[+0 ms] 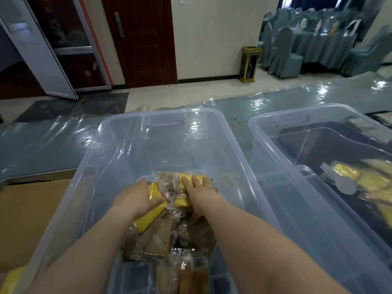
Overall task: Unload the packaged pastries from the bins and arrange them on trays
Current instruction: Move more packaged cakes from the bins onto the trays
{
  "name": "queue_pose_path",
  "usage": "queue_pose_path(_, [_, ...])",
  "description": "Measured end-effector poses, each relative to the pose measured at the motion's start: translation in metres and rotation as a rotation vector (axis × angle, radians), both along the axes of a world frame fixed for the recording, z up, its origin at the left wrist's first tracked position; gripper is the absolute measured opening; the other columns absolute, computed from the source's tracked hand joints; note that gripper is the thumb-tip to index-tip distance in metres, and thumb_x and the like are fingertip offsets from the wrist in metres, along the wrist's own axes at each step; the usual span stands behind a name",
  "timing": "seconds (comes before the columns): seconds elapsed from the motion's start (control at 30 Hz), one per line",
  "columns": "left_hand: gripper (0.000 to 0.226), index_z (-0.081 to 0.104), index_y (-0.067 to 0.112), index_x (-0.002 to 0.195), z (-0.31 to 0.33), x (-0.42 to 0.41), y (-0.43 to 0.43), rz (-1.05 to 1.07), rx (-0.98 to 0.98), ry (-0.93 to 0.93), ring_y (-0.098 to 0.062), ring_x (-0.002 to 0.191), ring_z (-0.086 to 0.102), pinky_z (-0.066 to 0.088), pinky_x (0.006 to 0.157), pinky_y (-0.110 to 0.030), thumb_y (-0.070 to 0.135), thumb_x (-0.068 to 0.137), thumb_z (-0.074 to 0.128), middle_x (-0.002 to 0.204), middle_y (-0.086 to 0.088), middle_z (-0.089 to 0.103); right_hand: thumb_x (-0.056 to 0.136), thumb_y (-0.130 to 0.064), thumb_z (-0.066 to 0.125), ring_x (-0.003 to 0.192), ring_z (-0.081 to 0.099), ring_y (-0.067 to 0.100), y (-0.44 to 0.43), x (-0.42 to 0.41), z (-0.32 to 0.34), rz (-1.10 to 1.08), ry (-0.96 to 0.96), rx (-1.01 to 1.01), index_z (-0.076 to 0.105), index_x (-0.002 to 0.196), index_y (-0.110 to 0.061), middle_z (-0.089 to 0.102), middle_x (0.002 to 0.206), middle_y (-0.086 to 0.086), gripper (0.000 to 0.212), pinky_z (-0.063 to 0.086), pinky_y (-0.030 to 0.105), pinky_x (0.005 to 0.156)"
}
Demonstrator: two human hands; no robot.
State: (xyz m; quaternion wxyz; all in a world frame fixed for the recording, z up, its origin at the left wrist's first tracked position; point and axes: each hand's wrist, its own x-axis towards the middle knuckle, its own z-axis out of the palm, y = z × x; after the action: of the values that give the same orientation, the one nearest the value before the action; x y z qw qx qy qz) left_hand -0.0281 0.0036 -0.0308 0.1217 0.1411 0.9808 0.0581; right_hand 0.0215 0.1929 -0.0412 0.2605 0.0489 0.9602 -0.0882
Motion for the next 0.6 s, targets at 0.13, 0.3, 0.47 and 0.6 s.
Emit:
queue_pose_path(0.13, [0.079, 0.039, 0.01, 0.132, 0.001, -0.006, -0.001, 0.123, 0.031, -0.002, -0.029, 0.107, 0.055, 0.043, 0.075, -0.033, 0.071, 0.081, 0.045, 0.124, -0.011, 0.057, 0.077, -0.022, 0.078, 0.142, 0.012, 0.04, 0.004, -0.009, -0.004, 0.001, 0.035, -0.027, -0.005, 0.151, -0.033, 0.005, 0.16, 0.005, 0.111, 0.032, 0.056, 0.107])
queue_pose_path(0.3, [0.074, 0.041, 0.003, 0.127, 0.002, -0.008, 0.001, 0.23, 0.062, 0.002, -0.033, 0.104, 0.056, 0.037, 0.071, -0.032, 0.065, 0.088, 0.034, 0.119, -0.016, 0.058, 0.081, -0.005, 0.066, 0.126, 0.041, 0.04, 0.003, -0.015, 0.003, -0.036, 0.049, -0.031, 0.013, 0.15, -0.026, 0.033, 0.147, 0.014, 0.089, 0.043, 0.049, 0.097])
queue_pose_path(0.47, [0.062, 0.041, -0.002, 0.125, 0.014, -0.012, 0.002, 0.284, 0.076, -0.024, -0.037, 0.112, 0.052, 0.04, 0.084, -0.037, 0.051, 0.096, 0.031, 0.126, -0.02, 0.053, 0.094, -0.027, 0.053, 0.12, 0.052, 0.031, 0.004, -0.008, 0.024, 0.055, 0.091, 0.028, 0.047, 0.135, -0.01, 0.052, 0.134, 0.014, 0.045, 0.042, 0.04, 0.101])
queue_pose_path(0.6, [0.039, 0.048, -0.003, 0.124, 0.036, -0.013, 0.006, 0.193, 0.052, -0.089, -0.034, 0.118, 0.047, 0.037, 0.091, -0.03, 0.02, 0.101, 0.027, 0.131, -0.024, 0.047, 0.088, -0.005, 0.053, 0.115, 0.052, 0.035, 0.005, 0.002, 0.047, -0.128, 0.196, -0.055, 0.044, 0.132, -0.017, 0.052, 0.127, 0.014, 0.047, 0.045, 0.041, 0.092])
